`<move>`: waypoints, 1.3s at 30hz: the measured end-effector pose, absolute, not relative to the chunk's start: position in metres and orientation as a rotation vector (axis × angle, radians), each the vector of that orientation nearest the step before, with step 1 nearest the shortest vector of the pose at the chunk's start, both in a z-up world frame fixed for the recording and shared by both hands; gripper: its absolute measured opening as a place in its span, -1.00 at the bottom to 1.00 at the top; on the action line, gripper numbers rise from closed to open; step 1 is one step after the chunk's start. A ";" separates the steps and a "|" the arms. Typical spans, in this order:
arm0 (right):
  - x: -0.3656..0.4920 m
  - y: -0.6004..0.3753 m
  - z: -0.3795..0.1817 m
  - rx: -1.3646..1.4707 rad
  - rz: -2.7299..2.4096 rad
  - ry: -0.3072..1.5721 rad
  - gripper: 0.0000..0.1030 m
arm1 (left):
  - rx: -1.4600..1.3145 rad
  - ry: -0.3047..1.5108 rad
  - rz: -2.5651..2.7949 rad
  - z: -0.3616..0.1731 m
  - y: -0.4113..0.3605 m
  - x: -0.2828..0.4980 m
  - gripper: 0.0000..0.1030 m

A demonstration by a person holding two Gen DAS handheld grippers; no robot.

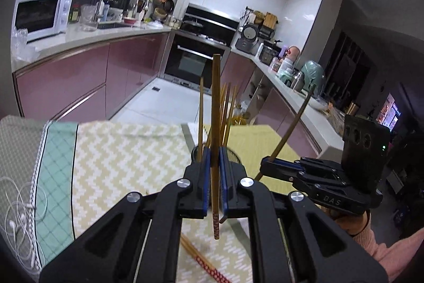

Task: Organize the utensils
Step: 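Lift both chopsticks upright and carry them above the black mesh holder, then lower both chopsticks into the holder and open both tools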

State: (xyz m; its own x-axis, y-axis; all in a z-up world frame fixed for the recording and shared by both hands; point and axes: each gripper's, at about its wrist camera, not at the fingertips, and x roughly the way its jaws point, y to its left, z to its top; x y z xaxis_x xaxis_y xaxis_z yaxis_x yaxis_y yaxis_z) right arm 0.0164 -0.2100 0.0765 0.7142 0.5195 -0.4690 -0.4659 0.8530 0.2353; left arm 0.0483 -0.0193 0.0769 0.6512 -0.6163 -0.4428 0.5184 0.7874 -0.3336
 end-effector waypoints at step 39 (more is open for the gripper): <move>0.093 -0.205 0.057 0.077 0.462 0.683 -0.89 | 0.061 0.637 -0.621 0.051 -0.109 0.121 -0.85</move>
State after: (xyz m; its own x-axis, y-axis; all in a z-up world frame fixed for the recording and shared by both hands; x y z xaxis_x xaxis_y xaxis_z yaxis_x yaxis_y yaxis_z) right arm 0.0928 -0.2046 0.0574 0.6792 0.4356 -0.5906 -0.3858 0.8965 0.2176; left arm 0.1206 -0.1094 0.0508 0.6294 -0.5242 -0.5737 0.5603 0.8176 -0.1324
